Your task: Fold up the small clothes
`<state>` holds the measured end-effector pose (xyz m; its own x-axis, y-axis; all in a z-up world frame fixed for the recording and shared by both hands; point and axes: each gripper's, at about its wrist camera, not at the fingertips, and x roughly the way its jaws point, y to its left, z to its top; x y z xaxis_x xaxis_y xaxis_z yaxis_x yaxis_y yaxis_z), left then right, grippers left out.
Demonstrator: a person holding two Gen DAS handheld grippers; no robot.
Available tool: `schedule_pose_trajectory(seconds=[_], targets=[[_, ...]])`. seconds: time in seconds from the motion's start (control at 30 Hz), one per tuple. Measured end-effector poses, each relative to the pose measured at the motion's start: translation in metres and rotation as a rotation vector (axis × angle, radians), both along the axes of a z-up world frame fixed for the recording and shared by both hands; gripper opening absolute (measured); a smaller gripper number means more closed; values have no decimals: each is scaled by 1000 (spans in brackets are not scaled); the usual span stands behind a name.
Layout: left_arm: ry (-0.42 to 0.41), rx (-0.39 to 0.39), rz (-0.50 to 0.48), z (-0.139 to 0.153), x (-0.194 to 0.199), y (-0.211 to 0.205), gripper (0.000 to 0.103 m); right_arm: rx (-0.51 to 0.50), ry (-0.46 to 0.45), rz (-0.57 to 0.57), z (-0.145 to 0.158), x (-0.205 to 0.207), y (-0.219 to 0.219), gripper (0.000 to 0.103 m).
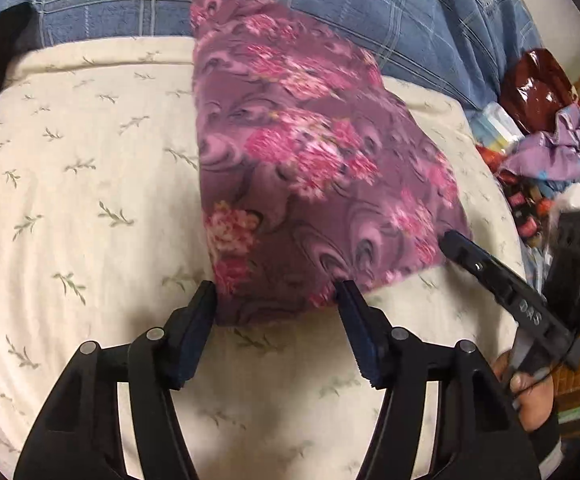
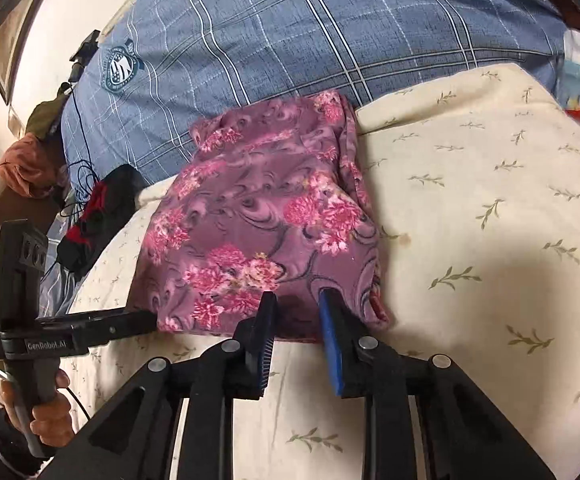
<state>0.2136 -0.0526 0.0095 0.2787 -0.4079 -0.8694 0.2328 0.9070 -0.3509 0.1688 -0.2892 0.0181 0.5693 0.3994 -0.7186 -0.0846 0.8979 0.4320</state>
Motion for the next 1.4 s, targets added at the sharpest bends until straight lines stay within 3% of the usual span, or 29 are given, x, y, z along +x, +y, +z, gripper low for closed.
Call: schedule_pose_trajectory(seconds=[0.1, 0.13, 0.17, 0.27, 0.4, 0.5, 0.53, 0.57, 0.6, 0.63, 0.73, 1.1, 1.27, 1.3, 1.33, 1.4], targets=[[13, -115, 28, 14, 2, 22, 61, 64, -7, -32, 21, 6, -13, 31], [9, -149, 51, 21, 10, 31, 61, 87, -28, -54, 29, 8, -19, 39], [7, -164, 73, 23, 20, 35, 62, 113, -44, -77, 35, 12, -28, 49], [24, -185, 138, 25, 59, 47, 68, 179, -52, -131, 41, 35, -46, 58], [88, -204, 170, 10, 97, 43, 68, 220, 17, -169, 22, 78, -52, 58], [84, -163, 168, 1, 111, 26, 68, 245, 59, -153, 6, 104, -41, 58], [71, -120, 169, -1, 112, 20, 67, 218, 46, -127, 4, 111, -32, 50], [54, -70, 163, -6, 112, 13, 68, 159, 27, -106, 4, 112, -24, 30], [47, -48, 157, -12, 113, 9, 68, 40, 29, -79, 0, 115, -11, 23], [44, -52, 166, -15, 112, 9, 68, -16, 37, -56, -6, 118, -3, 23], [36, -74, 176, -13, 107, 14, 67, 19, 32, -61, -5, 120, -7, 21], [-1, -37, 154, -1, 105, 18, 67, 41, 62, -69, 5, 141, -13, 33], [-10, -125, 171, 19, 122, 29, 67, 97, 67, -141, 5, 158, -24, 49], [-20, -144, 180, 23, 128, 33, 68, 111, 67, -157, 5, 161, -28, 51], [-16, -149, 178, 25, 135, 33, 76, 133, 71, -175, 3, 166, -30, 56], [34, -135, 152, 19, 152, 25, 79, 176, 97, -192, -3, 178, -30, 60]])
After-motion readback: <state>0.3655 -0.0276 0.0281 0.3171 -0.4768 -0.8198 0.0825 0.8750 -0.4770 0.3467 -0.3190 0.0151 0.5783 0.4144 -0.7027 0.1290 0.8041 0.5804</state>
